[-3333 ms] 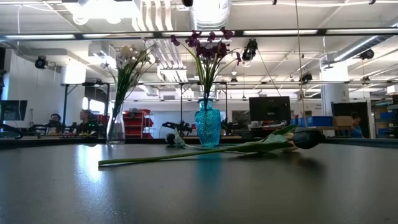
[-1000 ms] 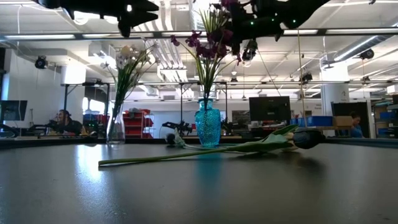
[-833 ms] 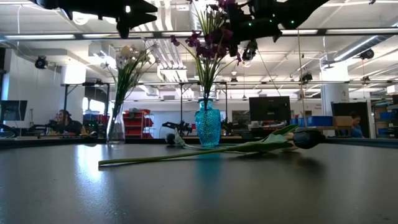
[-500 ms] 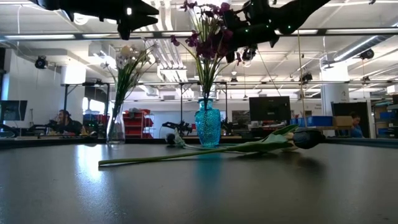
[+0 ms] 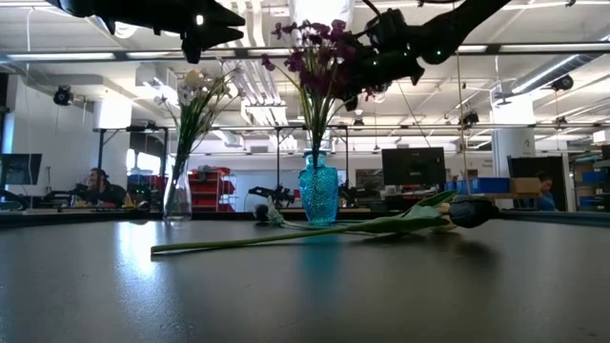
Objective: Sort flowers into vase by color
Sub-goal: Put the violet flowers into the blue vase, then put the right black flower into the blue vase
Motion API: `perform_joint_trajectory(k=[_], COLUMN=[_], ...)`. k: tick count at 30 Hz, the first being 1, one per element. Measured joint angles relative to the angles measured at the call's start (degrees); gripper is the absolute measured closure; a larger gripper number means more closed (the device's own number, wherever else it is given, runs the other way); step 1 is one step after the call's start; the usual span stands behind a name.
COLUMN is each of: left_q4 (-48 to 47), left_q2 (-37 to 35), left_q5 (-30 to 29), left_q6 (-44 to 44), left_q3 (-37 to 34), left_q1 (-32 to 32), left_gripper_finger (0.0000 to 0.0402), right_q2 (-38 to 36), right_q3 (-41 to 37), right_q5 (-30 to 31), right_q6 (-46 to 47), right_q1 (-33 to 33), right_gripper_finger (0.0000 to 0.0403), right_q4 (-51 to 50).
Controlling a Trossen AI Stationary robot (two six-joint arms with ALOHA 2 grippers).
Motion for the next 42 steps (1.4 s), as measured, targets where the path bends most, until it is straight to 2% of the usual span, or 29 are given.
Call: perform_joint_trajectory(k=[6, 16, 21, 30, 42], left_q4=[-0.09, -0.28, -0.31, -0.33, -0.55], left_q2=[0.0, 0.0, 0.0, 0.97, 1.88], left_q5=[0.0, 0.0, 0.0, 0.0, 0.02], left_q6=[0.0, 0.0, 0.0, 0.0, -0.26], left_q3=[0.0, 0.0, 0.0, 0.0, 0.02], left_q1=[0.0, 0.0, 0.0, -0.02, 0.0], left_gripper_finger=[0.027, 0.027, 0.027, 0.027, 0.0283], right_q2=[0.9, -0.47, -2.81, -9.15, -22.7], right_q3=[-0.04, -0.04, -0.02, -0.02, -0.02], right_q5=[0.09, 0.11, 0.14, 0.77, 10.72], right_q6=[-0.09, -0.14, -0.87, -2.45, -3.95], right_q1=[0.01, -0.16, -0.67, -1.62, -1.62], right_gripper_finger=[0.0358, 0.0256, 0.0226, 0.0214, 0.0221], right_q4=[-2.01, -3.37, -4.82, -10.54, -21.06])
